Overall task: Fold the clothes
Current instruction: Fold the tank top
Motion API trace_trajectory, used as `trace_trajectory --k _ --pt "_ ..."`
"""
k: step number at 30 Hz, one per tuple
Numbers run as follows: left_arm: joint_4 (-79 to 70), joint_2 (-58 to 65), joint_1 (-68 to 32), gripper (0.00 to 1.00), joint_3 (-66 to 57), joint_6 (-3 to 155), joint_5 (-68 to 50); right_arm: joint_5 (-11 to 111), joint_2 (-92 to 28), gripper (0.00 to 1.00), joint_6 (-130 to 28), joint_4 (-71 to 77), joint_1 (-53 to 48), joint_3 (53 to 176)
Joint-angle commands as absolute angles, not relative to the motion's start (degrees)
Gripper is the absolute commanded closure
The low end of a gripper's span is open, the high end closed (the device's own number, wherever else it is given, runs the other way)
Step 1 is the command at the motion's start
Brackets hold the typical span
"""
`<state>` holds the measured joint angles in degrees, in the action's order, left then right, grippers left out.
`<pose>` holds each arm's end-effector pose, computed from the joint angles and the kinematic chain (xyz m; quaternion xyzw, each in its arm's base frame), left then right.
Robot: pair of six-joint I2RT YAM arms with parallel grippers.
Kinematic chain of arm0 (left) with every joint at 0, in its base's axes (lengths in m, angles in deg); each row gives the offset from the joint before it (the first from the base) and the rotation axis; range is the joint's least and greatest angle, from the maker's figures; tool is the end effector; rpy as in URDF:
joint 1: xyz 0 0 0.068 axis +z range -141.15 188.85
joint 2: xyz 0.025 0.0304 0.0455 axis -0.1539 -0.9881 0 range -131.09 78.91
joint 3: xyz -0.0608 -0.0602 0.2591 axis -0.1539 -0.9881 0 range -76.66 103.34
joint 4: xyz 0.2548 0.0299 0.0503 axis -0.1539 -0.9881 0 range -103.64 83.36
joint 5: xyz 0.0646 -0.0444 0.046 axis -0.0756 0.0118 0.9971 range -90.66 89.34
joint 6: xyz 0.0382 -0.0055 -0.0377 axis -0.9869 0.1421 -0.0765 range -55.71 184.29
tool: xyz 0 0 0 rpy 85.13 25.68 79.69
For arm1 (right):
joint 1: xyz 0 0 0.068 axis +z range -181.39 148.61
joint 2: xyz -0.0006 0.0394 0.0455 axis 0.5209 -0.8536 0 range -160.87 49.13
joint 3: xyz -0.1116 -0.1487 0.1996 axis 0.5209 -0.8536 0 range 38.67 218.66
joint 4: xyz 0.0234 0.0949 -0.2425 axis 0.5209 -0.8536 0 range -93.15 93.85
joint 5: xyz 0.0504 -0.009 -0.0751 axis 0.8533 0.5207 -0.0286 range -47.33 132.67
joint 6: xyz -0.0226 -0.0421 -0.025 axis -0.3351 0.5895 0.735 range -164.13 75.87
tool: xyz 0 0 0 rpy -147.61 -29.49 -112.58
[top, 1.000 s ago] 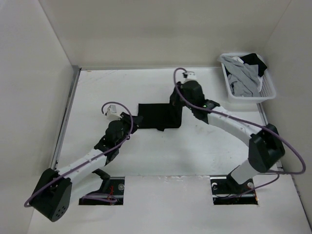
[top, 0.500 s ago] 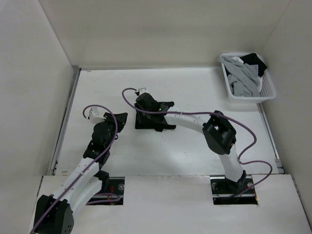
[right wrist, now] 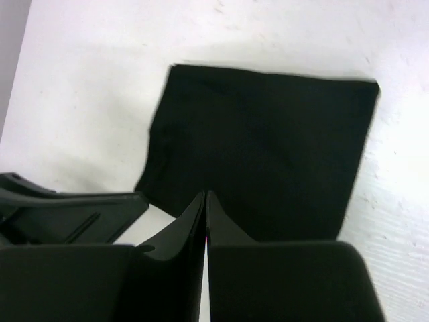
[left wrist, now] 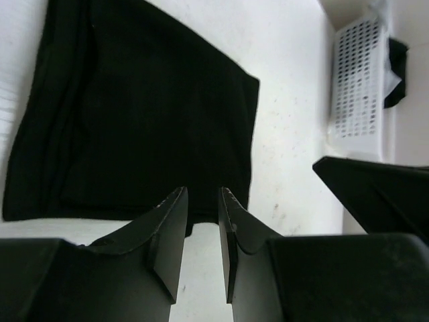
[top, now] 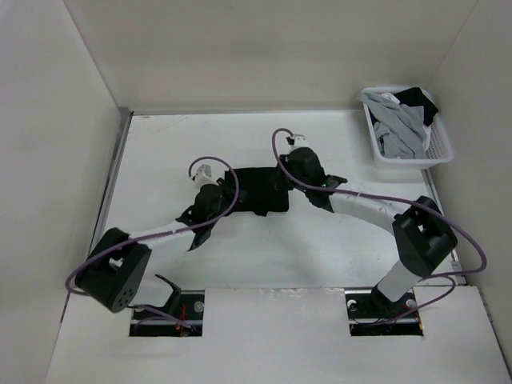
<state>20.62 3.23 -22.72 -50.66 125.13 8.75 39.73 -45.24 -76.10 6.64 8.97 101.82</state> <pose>0.2243 -0.1311 0.1796 -0.2534 0.7899 -0.3529 0.4328 0.2885 0.2428 0.2489 -0.0498 0.8574 0.2843 0.4261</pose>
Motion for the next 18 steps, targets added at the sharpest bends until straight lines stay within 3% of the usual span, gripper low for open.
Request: trace_trajectory --k 1,12,18 --pt "27.5 -1.8 -22.8 0.77 -48.5 124.1 9.4 44.3 -43.7 0.95 -79.4 18.1 7.9 94.1" --pt "30.9 -11.4 -16.6 0.78 -55.4 126.3 5.7 49.4 -50.6 0.96 -88.8 27.3 4.4 82.7" --pt "32.9 -3.2 -14.2 0.77 -59.2 126.0 3.6 49.4 -48.8 0.93 -90.9 27.5 2.4 79.7"
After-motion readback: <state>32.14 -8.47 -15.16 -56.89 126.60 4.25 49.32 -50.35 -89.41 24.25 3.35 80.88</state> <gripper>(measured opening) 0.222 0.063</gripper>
